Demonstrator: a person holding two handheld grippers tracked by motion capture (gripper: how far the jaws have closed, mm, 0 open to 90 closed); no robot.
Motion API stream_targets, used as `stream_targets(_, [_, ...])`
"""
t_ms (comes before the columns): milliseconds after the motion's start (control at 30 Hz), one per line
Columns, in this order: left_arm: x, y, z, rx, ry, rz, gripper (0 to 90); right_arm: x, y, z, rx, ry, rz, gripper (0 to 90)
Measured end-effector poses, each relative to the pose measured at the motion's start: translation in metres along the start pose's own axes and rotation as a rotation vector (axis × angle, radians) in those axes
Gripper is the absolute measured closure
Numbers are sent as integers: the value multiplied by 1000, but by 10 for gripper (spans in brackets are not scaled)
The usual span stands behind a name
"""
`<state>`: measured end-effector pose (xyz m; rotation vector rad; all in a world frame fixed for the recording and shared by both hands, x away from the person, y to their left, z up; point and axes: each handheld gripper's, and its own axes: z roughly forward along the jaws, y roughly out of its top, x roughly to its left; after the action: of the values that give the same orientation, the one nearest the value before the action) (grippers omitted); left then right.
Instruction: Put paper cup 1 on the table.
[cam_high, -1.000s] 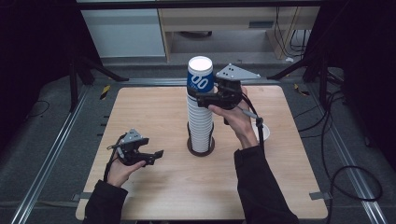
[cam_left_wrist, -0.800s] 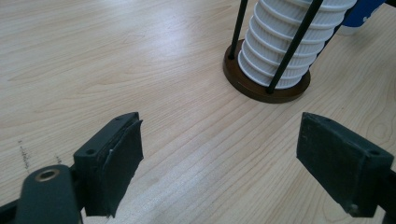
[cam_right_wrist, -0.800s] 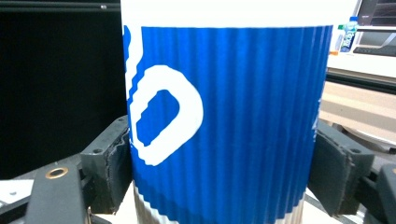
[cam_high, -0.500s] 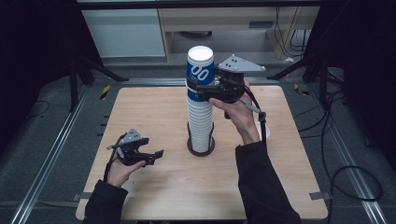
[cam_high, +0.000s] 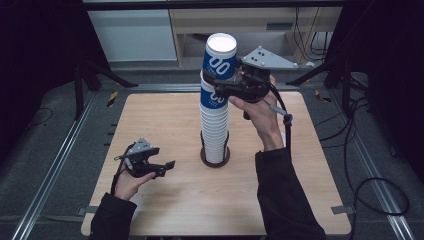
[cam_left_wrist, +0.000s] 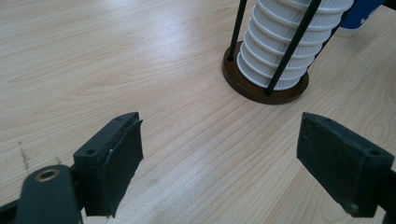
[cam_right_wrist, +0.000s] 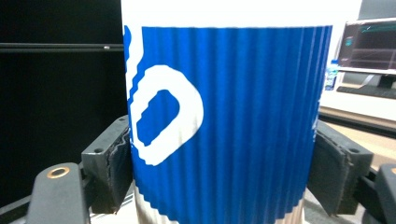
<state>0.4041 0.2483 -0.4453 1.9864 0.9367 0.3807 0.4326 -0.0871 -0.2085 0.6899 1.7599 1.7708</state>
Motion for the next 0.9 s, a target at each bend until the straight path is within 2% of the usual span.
stream_targets(167, [-1,0,0,4,0,5,140,-7,1,-16,5,-27,-19,202])
stream_targets(400, [-2,0,1,7,-5,10,144,-16,-7,-44,9,-49,-13,202])
stream_targets(667, [-4,1,2,10,-9,15,150,-25,-30,-67,56,-86,-6,201])
stream_targets(900, [-7,2,2,10,-11,25,153,-28,-56,-79,107,-86,2,201])
